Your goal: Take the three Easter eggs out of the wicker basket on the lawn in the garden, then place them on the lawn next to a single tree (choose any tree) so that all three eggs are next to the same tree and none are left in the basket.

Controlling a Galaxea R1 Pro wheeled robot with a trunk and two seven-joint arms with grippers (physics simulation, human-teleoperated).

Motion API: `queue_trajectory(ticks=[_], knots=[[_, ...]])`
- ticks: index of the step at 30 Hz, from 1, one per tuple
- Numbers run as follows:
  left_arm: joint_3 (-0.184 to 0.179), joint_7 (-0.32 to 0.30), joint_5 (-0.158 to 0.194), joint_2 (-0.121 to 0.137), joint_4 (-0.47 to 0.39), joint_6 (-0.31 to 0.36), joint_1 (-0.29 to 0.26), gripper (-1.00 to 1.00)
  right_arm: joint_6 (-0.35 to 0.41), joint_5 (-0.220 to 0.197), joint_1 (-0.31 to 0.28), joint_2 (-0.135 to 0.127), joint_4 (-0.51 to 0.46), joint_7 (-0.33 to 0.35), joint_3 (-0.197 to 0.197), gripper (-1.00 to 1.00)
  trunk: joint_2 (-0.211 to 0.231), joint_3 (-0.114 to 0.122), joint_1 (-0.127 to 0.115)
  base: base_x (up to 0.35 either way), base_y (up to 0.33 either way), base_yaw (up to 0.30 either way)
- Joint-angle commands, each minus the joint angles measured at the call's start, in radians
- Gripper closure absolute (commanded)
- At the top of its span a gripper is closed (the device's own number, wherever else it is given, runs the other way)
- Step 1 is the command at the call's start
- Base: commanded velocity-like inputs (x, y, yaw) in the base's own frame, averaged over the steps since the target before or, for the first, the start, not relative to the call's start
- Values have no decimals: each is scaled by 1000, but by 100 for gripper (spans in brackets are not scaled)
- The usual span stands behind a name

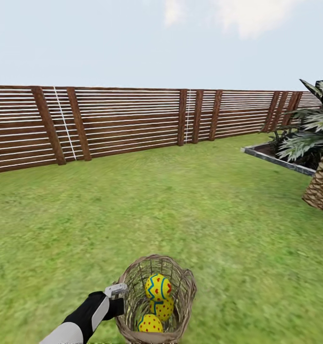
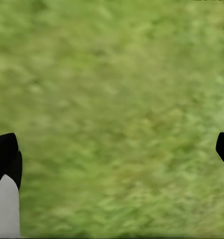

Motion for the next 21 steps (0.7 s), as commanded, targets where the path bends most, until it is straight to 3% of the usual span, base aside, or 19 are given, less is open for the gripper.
queue_trajectory(ticks=[1,4,11,13,21], knots=[[6,8,16,-1,0,5,0,100,-1,16,4,0,2,-1,-3,-100,7,2,-4,0,0,292],[8,8,16,-1,-1,4,0,100,-2,48,7,0,1,-2,-3,-100,28,12,-16,0,0,163],[8,8,16,-1,-3,3,0,100,-5,56,22,-1,1,-1,-3,-100,77,34,-42,0,0,3],[22,-5,15,7,9,-7,11,100,-16,64,22,11,-11,0,-3,-100,76,34,-42,0,0,0],[5,6,2,4,5,-6,55,100,8,42,-24,47,-56,2,-13,-100,76,34,-42,0,0,0]])
